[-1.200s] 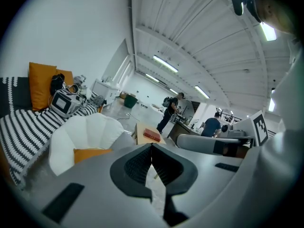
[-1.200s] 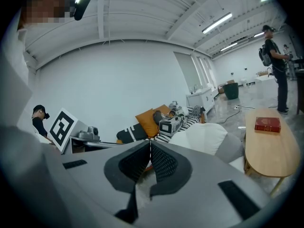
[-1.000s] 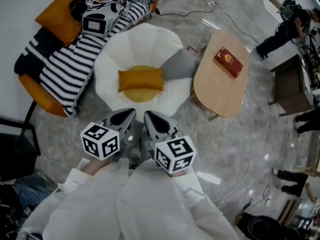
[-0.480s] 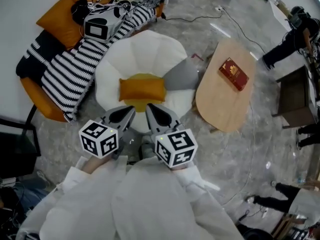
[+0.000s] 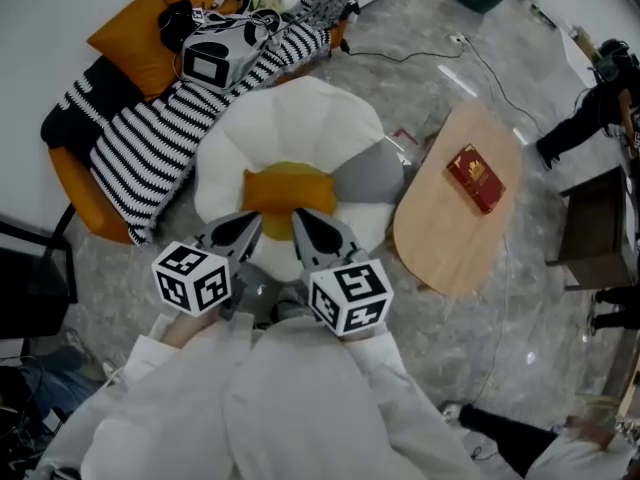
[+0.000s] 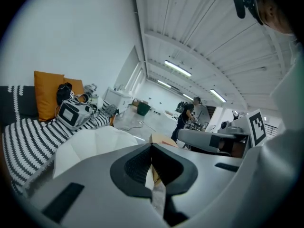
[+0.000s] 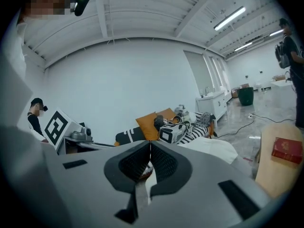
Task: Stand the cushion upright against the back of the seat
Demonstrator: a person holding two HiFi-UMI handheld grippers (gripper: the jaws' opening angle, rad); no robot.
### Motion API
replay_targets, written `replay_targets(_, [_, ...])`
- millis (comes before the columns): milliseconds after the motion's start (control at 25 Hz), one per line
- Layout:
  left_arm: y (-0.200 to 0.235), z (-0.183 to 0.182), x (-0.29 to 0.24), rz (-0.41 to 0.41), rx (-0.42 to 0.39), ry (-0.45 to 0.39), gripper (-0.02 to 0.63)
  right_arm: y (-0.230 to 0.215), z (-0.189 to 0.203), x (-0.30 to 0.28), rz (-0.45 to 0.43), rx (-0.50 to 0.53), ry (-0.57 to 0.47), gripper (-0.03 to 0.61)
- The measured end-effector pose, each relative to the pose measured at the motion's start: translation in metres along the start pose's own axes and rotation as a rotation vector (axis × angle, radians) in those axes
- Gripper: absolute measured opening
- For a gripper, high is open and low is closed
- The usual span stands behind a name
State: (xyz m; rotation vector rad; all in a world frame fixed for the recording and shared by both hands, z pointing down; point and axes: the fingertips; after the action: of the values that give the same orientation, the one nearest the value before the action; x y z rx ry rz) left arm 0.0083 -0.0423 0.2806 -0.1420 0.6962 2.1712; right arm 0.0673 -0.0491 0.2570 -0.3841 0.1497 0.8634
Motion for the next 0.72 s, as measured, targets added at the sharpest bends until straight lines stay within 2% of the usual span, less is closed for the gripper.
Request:
replay_targets(240, [0.001, 0.0, -0.02, -0.02, 0.025, -0.005, 0.008, -0.016, 0.002, 0.002, -0.018, 0.009, 0.021, 0.012])
replay_targets(720, [0.001, 0.002, -0.033, -0.027, 0.024, 0.009, 0.008, -0.03, 0.006, -0.004, -0.018, 0.003, 0.031, 0.012])
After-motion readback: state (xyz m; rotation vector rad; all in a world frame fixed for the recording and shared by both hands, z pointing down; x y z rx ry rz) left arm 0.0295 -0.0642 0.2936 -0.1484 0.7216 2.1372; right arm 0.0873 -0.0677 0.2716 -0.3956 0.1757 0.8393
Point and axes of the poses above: the fingertips, and each gripper's own axes: x backward along the fingers, y to its left, z out of its underside, and after that the axes turned 2 degrees about z, right-handed
